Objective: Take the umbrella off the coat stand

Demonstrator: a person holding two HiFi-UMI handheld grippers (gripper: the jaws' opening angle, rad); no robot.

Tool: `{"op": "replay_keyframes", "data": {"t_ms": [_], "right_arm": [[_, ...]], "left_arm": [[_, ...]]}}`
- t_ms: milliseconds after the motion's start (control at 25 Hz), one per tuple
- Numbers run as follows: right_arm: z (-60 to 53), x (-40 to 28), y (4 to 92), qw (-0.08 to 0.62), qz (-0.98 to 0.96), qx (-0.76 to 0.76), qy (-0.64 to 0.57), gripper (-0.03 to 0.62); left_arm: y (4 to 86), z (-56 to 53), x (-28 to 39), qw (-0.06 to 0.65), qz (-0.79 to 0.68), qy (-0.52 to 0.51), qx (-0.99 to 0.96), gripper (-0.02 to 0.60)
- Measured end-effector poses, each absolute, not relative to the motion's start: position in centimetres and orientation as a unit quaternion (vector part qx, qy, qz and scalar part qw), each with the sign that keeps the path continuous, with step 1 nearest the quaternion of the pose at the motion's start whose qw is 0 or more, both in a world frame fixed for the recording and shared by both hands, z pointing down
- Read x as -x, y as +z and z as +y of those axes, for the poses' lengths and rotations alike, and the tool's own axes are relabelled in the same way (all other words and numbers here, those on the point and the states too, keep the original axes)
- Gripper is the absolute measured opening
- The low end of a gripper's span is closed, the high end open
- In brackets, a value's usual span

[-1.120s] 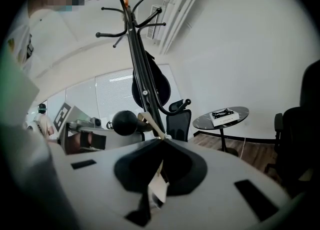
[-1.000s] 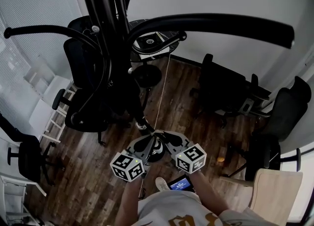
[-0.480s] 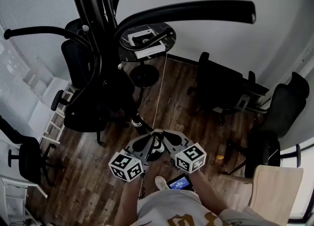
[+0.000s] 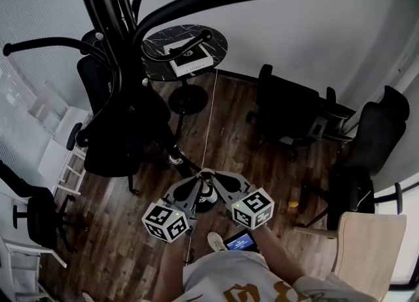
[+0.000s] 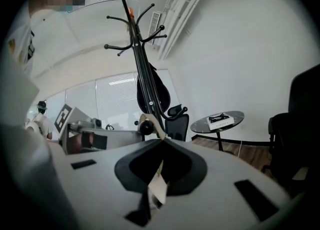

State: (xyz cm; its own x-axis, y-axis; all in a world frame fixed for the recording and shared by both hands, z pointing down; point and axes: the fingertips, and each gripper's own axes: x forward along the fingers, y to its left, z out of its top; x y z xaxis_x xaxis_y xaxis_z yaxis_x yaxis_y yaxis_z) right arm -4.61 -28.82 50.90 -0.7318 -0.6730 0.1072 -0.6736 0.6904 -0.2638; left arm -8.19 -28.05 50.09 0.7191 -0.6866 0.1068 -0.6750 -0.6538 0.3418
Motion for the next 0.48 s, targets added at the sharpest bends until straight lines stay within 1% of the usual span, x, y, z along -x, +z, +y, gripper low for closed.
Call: {"op": "replay_keyframes", "data": {"t_ms": [480], "right_arm": [[-27.2,3.7,50.0,-0.003,-0.920,-0.368,0.135,0.017]], "left_arm": [[49.2,-26.5,7.2,0.167,-0.373,-0.012,-0.912,0.021]]}}
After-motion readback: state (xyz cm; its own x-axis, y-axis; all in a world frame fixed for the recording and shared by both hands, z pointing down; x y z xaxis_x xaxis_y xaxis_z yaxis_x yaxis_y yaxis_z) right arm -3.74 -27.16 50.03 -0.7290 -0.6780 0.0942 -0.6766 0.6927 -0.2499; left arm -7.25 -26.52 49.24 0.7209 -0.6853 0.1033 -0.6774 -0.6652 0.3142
